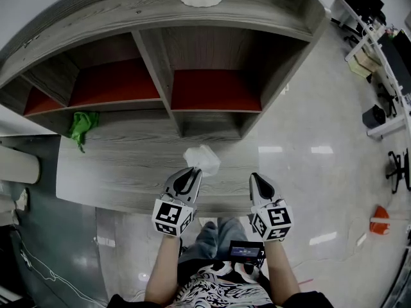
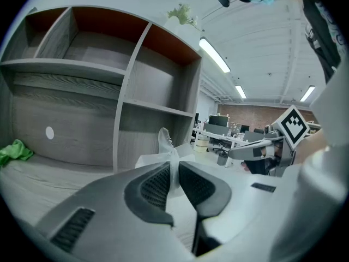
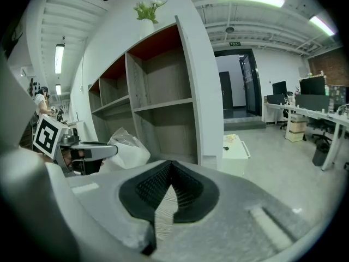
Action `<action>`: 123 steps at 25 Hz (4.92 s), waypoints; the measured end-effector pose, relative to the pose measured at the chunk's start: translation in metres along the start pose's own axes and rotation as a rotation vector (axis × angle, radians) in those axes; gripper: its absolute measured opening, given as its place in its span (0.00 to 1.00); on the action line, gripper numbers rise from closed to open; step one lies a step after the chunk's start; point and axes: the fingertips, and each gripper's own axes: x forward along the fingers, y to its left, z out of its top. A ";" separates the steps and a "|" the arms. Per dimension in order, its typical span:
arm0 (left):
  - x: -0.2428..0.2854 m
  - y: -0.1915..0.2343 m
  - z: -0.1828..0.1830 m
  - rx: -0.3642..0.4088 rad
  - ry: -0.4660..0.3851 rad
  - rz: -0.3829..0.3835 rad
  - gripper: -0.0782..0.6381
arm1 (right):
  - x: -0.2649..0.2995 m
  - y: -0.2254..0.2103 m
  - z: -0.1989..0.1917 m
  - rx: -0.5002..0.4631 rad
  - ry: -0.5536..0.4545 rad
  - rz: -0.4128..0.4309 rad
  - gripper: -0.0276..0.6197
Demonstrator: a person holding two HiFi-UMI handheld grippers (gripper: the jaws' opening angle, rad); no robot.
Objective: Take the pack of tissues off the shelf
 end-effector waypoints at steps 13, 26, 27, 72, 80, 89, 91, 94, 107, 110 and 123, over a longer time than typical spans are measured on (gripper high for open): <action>0.017 0.003 -0.050 -0.005 0.108 -0.013 0.17 | 0.006 -0.007 -0.037 0.012 0.085 -0.002 0.05; 0.031 0.000 -0.087 0.011 0.168 -0.052 0.17 | 0.006 -0.007 -0.053 0.031 0.130 0.006 0.05; 0.032 0.000 -0.091 0.004 0.177 -0.057 0.17 | 0.006 -0.008 -0.054 0.032 0.132 0.005 0.05; -0.008 -0.029 -0.022 0.068 0.049 -0.003 0.15 | -0.030 0.009 -0.002 0.034 -0.028 0.019 0.05; -0.024 -0.038 0.035 -0.007 -0.014 0.069 0.12 | -0.052 0.024 0.035 0.012 -0.116 0.067 0.05; -0.063 -0.090 0.078 0.063 -0.040 0.085 0.12 | -0.104 0.042 0.065 -0.005 -0.210 0.122 0.05; -0.074 -0.097 0.086 0.046 -0.062 0.088 0.12 | -0.112 0.046 0.071 -0.015 -0.226 0.136 0.05; -0.093 -0.101 0.089 0.007 -0.094 0.111 0.12 | -0.124 0.053 0.074 -0.036 -0.243 0.155 0.05; -0.125 -0.120 0.101 0.042 -0.156 0.157 0.12 | -0.162 0.068 0.079 -0.110 -0.301 0.174 0.05; -0.128 -0.122 0.108 0.037 -0.173 0.156 0.12 | -0.164 0.069 0.078 -0.107 -0.303 0.177 0.05; -0.125 -0.120 0.106 0.036 -0.172 0.145 0.12 | -0.161 0.063 0.081 -0.115 -0.301 0.159 0.05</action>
